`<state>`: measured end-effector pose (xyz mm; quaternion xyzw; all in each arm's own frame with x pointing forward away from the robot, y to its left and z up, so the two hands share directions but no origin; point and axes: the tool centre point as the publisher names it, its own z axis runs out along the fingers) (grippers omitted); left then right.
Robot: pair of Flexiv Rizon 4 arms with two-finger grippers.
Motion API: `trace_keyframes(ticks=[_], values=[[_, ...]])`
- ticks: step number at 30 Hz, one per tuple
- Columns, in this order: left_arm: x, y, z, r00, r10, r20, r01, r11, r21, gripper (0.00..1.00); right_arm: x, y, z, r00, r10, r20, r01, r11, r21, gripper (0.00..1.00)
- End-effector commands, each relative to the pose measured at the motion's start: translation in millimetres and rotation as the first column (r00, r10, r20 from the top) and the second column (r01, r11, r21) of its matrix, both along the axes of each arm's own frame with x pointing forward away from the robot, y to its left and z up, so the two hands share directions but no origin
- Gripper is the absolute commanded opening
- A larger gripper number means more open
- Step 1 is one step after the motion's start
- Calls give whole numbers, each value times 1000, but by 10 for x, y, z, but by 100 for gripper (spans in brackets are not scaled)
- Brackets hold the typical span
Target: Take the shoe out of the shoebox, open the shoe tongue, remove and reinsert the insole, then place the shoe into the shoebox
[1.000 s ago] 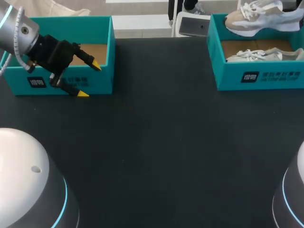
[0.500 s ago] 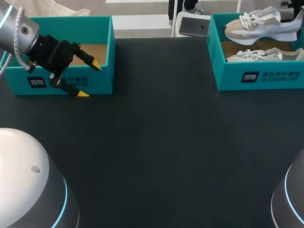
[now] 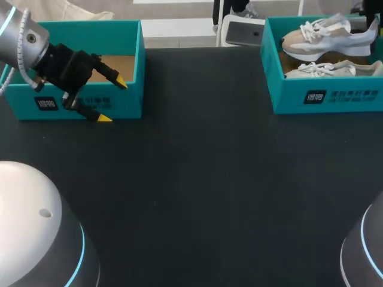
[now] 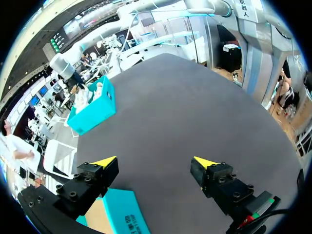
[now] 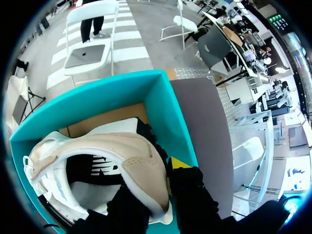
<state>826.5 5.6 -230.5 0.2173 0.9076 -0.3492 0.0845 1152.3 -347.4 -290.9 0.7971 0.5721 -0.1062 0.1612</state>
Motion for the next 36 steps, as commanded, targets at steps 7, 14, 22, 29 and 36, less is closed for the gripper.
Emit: trace_keyframes(ticks=[7,14,22,29,36], values=[[-2,-2,-3,1000,0,0,0,1000,3,100,137,10,-247,1000,6,-25,-5,1000,16,0],[-2,-2,-3,1000,0,0,0,1000,3,100,164,26,-422,999,-1,-39,2,1000,24,0],[-2,-2,-3,1000,0,0,0,1000,3,100,186,52,-556,999,6,-42,-5,1000,12,0],[-2,-2,-3,1000,0,0,0,1000,3,100,183,38,-700,999,-1,-51,2,1000,10,0],[-2,-2,-3,1000,0,0,0,1000,3,100,161,25,-725,999,-14,-48,15,1000,15,38]])
